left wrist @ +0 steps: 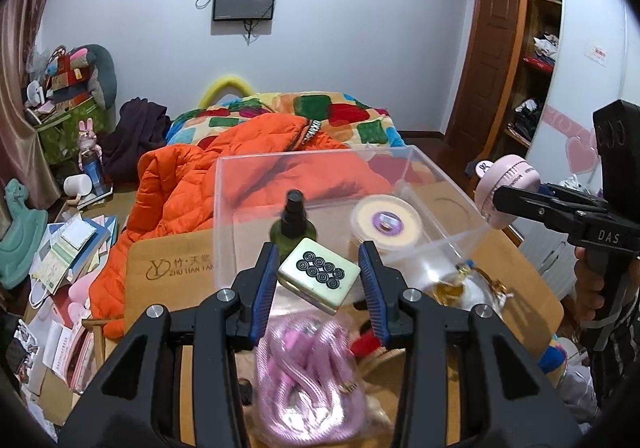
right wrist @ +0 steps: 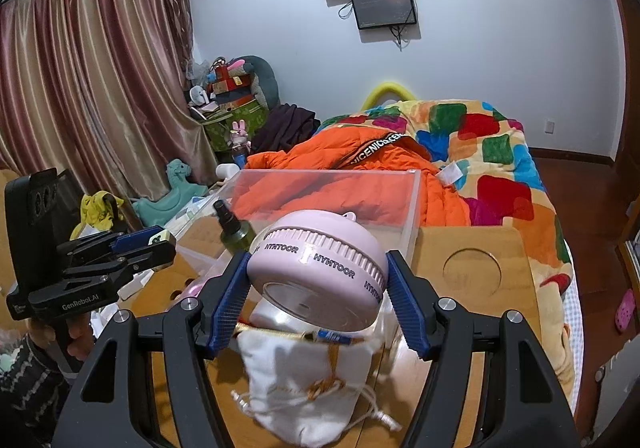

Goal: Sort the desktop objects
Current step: 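Place the tile into the clear box with the left tool while the right tool places the fan inside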

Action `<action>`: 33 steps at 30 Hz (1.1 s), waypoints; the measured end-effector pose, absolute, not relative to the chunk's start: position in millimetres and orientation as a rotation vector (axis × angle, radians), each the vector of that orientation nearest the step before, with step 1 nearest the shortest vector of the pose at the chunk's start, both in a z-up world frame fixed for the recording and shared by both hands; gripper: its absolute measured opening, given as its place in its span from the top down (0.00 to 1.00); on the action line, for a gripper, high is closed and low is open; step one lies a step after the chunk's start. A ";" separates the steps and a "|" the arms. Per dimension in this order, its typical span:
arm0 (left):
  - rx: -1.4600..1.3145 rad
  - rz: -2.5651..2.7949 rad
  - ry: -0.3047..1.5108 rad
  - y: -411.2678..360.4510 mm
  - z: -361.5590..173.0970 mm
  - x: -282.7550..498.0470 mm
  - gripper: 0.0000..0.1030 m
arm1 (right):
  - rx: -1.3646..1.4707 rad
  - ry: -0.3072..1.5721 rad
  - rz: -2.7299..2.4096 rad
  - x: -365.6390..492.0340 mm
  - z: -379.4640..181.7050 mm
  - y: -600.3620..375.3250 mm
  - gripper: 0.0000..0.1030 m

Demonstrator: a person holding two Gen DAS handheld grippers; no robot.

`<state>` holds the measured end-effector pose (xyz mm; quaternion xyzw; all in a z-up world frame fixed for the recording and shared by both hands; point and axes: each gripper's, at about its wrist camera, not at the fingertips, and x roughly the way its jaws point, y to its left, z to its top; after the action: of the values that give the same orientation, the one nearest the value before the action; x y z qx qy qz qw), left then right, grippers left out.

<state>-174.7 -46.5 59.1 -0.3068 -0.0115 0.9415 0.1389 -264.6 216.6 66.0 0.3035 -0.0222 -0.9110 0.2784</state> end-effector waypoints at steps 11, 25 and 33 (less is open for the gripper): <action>-0.920 2.752 -0.076 -67.1 45.6 -209.5 0.61 | 0.868 0.010 -2.443 -308.3 55.2 201.7 0.39; -0.956 2.735 -0.027 -62.4 30.8 -232.6 0.61 | 0.912 0.163 -2.421 -328.8 36.5 184.3 0.39; -0.944 2.741 0.012 -58.2 30.1 -236.5 0.61 | 0.891 0.208 -2.430 -328.2 32.1 177.4 0.38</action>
<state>-236.5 -58.2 30.1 -0.3232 0.0040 0.9385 0.1212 -328.2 177.4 32.1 0.3306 0.0772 -0.9014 0.2689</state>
